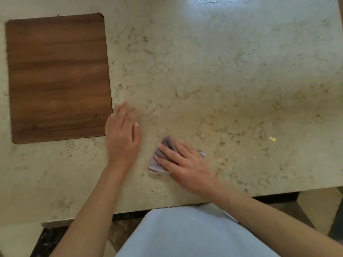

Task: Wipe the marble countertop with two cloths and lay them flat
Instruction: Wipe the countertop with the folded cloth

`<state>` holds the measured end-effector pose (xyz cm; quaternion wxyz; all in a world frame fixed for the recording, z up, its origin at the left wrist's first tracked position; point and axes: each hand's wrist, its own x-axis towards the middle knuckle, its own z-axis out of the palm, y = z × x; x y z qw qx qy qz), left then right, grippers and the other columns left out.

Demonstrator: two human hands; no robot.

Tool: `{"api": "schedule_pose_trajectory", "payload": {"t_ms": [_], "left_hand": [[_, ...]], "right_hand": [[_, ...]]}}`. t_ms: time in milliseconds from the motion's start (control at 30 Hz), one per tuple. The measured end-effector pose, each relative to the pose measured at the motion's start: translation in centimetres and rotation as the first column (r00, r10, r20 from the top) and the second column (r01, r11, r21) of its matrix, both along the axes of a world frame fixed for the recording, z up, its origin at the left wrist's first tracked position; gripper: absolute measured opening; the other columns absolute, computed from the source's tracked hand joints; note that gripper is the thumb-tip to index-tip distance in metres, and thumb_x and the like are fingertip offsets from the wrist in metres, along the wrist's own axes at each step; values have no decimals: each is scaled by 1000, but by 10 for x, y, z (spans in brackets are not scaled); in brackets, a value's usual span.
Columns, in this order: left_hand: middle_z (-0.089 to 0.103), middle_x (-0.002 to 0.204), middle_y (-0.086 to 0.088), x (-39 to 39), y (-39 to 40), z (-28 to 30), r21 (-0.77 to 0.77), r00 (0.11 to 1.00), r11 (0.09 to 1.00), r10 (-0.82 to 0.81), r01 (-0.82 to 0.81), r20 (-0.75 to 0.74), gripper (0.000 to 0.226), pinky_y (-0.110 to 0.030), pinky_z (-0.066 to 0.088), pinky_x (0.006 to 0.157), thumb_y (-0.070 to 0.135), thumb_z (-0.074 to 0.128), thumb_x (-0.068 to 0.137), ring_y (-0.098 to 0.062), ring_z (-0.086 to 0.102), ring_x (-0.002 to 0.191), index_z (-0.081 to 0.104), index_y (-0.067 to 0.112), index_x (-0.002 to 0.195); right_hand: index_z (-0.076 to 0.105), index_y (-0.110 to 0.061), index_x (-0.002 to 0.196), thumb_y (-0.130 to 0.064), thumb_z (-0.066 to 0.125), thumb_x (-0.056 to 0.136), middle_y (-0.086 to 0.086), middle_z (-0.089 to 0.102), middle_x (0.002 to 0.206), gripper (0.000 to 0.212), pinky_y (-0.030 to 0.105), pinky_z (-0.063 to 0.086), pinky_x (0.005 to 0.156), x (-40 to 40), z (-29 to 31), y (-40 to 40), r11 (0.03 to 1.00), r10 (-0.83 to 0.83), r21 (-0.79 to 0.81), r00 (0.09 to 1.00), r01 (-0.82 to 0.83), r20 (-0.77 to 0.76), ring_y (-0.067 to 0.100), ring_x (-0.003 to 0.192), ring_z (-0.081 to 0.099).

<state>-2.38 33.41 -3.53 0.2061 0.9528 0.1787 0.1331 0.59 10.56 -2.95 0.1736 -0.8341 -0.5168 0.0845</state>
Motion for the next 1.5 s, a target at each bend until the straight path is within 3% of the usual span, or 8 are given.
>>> {"api": "schedule_pose_trajectory", "payload": {"t_ms": [200,533,700,867,1033,1200,1400,1500], "left_hand": [[38,160,-14,-10,8,-11,156,987,984,-58,81,-147,48,-51,24,122,27,40,103,-32,31,150,50,10,147],[44,156,-14,-8,8,2,-141,999,990,22,-26,-26,41,-44,26,122,13,43,104,-26,35,148,52,6,143],[38,155,-18,-10,22,32,-294,954,919,292,-261,66,44,-26,22,121,8,46,103,-25,32,147,43,2,146],[39,158,-15,1,9,12,-34,986,999,-37,32,-161,50,-46,26,121,26,46,101,-32,31,149,43,9,148],[35,162,-11,4,-3,-2,133,957,984,-80,120,-277,52,-51,23,122,38,44,101,-34,26,152,46,19,149],[31,164,-9,6,-7,2,137,949,984,-69,116,-307,54,-50,19,123,39,43,101,-32,22,153,43,21,152],[32,163,-10,5,-5,2,142,946,985,-51,101,-320,54,-49,19,122,39,45,98,-32,22,153,44,22,150],[35,161,-11,8,-8,3,141,952,986,-42,88,-303,52,-48,18,122,37,44,98,-33,24,152,48,20,146]], "right_hand": [[41,-30,154,-38,42,106,0,33,164,48,48,14,127,77,-3,2,903,419,-144,905,-405,77,30,154,23],[54,-23,144,-36,39,103,8,45,157,46,54,33,116,214,2,123,915,-394,-22,905,403,162,38,142,42],[48,-23,150,-34,50,104,4,39,161,47,48,25,122,73,3,77,985,170,2,985,-170,24,32,152,27],[50,-21,148,-21,41,109,1,38,162,40,45,24,124,32,1,9,688,726,-8,688,-726,13,29,152,29],[49,-20,148,-23,47,106,8,43,158,42,53,37,114,206,6,45,962,272,-52,946,-267,178,34,149,35],[51,-20,148,-36,40,108,8,42,159,44,50,38,115,193,4,45,980,-198,40,968,194,153,35,147,38],[46,-24,151,-22,43,108,0,34,164,43,47,28,122,44,9,-53,756,654,-17,756,-654,-27,29,153,27],[44,-27,152,-25,54,105,-5,32,163,48,38,16,127,131,6,-34,843,537,15,842,-538,51,17,154,22]]}}
